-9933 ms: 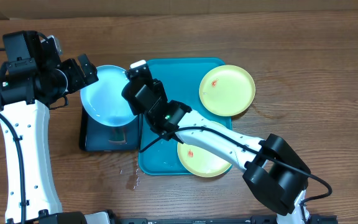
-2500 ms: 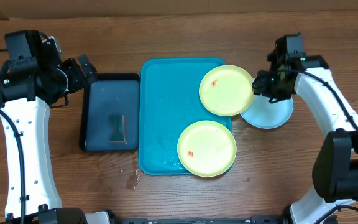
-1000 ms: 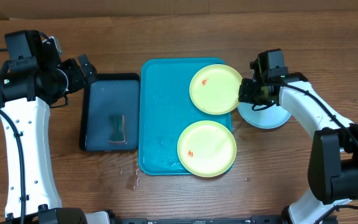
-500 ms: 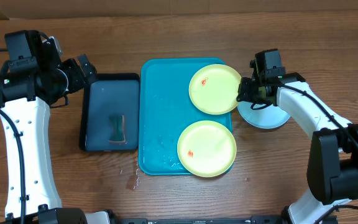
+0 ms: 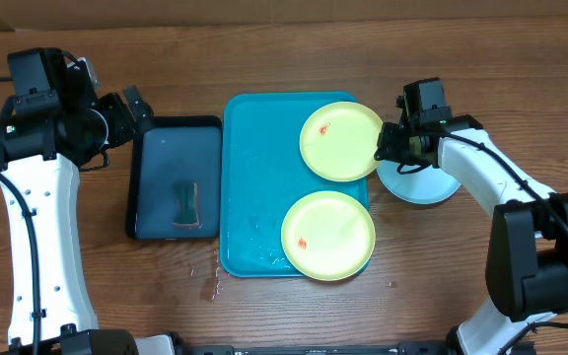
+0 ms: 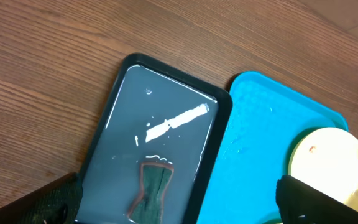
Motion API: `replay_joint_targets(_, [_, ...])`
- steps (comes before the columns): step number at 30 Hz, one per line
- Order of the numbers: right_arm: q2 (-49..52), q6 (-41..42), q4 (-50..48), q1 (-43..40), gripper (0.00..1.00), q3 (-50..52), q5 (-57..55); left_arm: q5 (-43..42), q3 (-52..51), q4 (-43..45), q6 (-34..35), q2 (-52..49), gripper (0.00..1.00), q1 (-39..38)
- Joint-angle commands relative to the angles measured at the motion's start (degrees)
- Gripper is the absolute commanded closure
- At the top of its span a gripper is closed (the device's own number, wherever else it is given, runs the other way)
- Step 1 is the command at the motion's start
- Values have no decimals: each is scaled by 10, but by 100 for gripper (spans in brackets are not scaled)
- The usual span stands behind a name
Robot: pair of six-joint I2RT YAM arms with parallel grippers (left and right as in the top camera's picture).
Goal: Clean dirty plates on tray and stack at the side
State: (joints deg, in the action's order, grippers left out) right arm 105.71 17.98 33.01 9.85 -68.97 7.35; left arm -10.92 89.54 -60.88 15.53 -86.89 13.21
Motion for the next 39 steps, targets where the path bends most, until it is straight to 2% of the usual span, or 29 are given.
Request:
replay_joint_targets(1, [5, 5, -12, 4, 80, 4, 14, -5, 6, 0, -1, 7, 0, -1])
replay_joint_targets(5, [5, 10, -13, 8, 76, 4, 13, -5, 6, 0, -1, 7, 0, -1])
replay_joint_targets(39, [12, 16, 0, 11, 77, 4, -9, -5, 6, 0, -1, 7, 0, -1])
